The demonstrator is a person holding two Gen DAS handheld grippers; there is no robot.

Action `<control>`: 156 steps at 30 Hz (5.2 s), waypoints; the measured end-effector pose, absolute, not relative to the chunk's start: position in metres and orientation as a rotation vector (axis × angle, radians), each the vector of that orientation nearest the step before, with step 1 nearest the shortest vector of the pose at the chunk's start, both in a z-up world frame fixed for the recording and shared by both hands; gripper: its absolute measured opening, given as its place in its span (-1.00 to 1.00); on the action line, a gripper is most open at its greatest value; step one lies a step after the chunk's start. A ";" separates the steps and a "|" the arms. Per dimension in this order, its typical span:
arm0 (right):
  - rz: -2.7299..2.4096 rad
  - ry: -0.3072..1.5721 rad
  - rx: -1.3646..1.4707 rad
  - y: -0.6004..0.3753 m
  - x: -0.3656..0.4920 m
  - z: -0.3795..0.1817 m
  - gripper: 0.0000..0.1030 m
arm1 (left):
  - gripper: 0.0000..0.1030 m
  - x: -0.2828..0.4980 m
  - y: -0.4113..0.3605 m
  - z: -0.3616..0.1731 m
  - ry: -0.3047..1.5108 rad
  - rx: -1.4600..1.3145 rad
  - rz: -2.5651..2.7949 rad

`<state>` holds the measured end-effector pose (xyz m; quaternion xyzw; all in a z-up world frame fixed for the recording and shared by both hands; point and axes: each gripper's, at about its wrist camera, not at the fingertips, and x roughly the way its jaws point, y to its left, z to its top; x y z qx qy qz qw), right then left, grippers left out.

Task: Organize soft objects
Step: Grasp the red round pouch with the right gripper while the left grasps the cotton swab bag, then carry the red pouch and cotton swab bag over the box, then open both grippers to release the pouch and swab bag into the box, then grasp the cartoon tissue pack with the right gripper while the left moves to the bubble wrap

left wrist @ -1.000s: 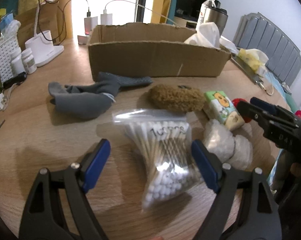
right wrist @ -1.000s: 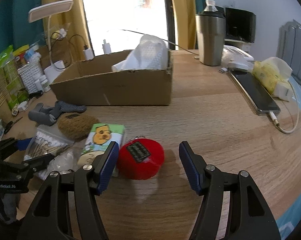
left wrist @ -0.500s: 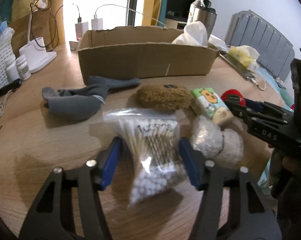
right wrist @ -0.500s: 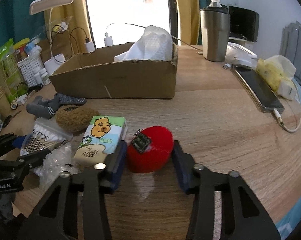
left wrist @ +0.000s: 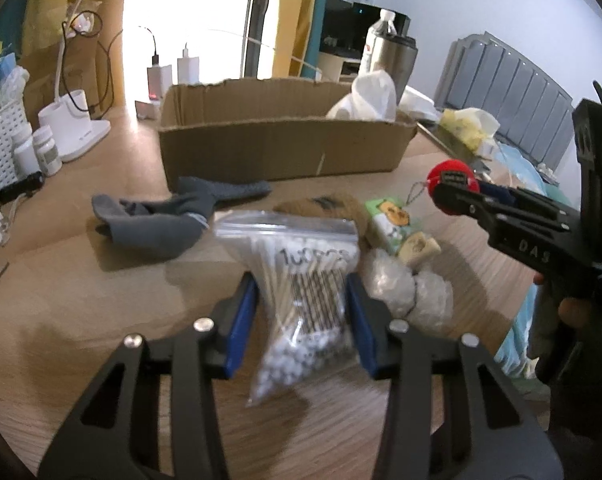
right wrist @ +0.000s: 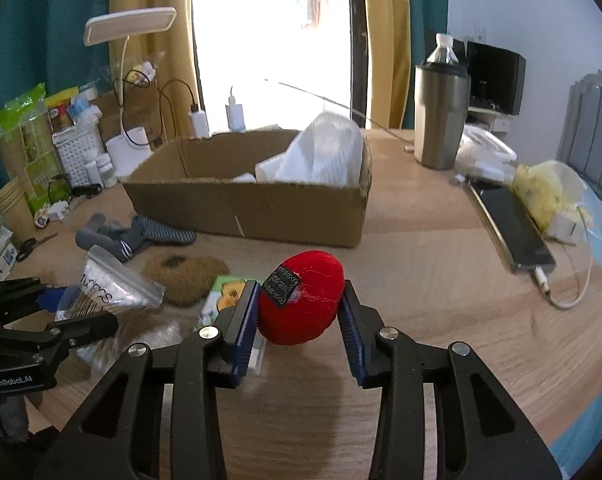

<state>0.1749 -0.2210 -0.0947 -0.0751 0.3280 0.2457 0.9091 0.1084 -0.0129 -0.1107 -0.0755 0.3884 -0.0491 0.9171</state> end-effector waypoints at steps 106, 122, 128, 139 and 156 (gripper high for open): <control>0.518 0.740 -0.148 -0.161 0.309 -0.077 0.15 | 0.32 0.266 0.067 -0.061 0.750 -0.204 -0.026; 0.510 0.693 -0.158 -0.166 0.273 -0.060 0.15 | 0.34 0.225 0.073 -0.047 0.696 -0.213 -0.005; 0.511 0.679 -0.163 -0.168 0.257 -0.054 0.15 | 0.43 0.210 0.073 -0.044 0.678 -0.222 -0.006; 0.515 0.650 -0.172 -0.171 0.226 -0.046 0.17 | 0.59 0.184 0.062 -0.044 0.664 -0.230 -0.038; 0.522 0.656 -0.200 -0.172 0.185 -0.056 0.27 | 0.65 0.146 0.055 -0.055 0.660 -0.259 -0.060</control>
